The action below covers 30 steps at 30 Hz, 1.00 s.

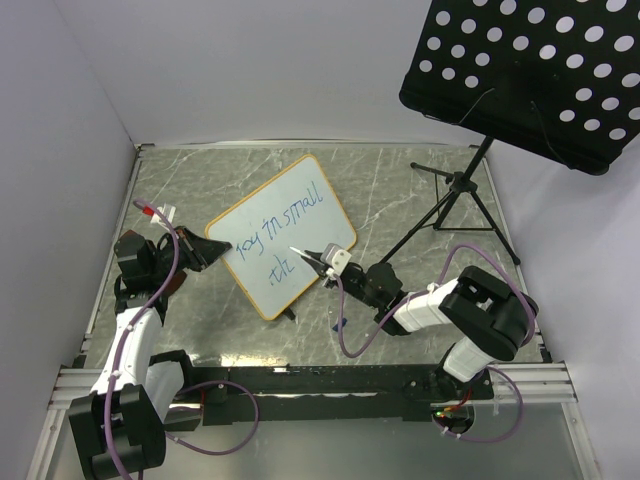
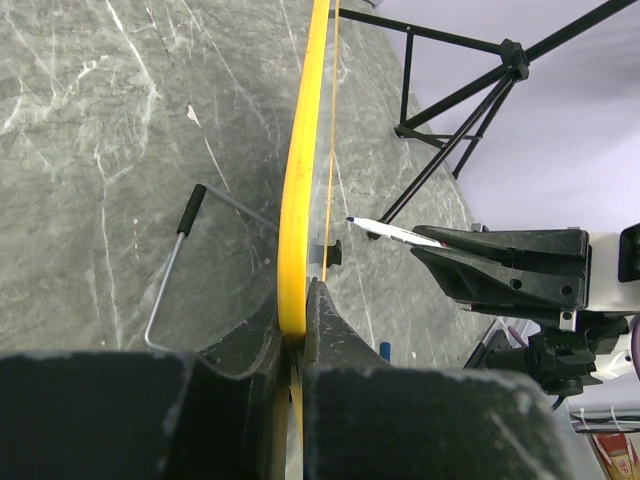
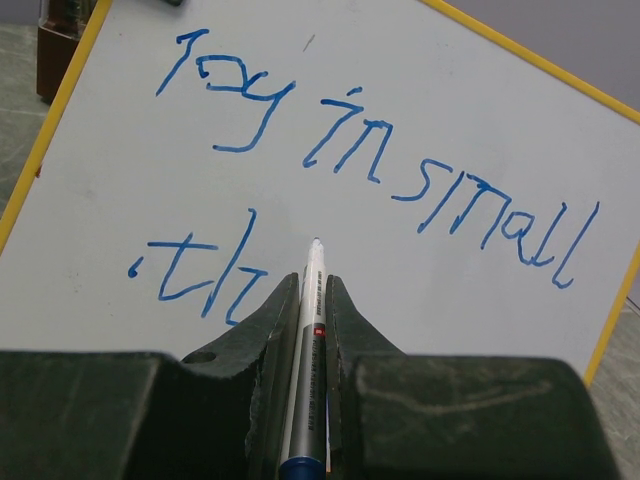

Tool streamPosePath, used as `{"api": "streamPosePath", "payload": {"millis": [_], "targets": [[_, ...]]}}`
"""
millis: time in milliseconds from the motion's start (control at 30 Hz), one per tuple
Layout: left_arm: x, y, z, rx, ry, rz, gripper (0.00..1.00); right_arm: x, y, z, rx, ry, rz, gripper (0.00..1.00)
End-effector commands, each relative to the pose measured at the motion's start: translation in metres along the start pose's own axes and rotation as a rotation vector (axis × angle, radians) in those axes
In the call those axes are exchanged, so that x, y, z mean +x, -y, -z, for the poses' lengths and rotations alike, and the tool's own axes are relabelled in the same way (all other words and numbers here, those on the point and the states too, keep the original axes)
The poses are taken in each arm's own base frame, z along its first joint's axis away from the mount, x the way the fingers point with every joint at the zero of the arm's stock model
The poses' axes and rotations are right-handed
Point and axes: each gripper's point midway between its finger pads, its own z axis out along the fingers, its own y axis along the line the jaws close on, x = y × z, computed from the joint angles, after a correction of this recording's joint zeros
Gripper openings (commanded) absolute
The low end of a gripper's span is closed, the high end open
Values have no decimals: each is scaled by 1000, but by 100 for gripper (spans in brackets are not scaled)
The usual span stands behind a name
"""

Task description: Write a sentence on the whiteboard

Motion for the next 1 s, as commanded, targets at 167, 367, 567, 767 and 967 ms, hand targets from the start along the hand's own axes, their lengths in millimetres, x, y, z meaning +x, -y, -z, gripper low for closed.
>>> {"api": "streamPosePath", "payload": {"millis": [167,367,567,767,967], "targets": [[0,9,0,48,-18,-104,1,-26,6,-4,-4,110,-18,0],[0,9,0,48,-18,-102,1,-23,7,-6,-1,104,-23,0],[0,10,0,49,-16,-105,1,-18,6,-9,-5,87,-29,0],[0,10,0,51,-19,-103,1,-11,4,-14,-11,66,-27,0],[0,10,0,51,-16,-107,1,-4,3,-14,-11,45,-29,0]]}}
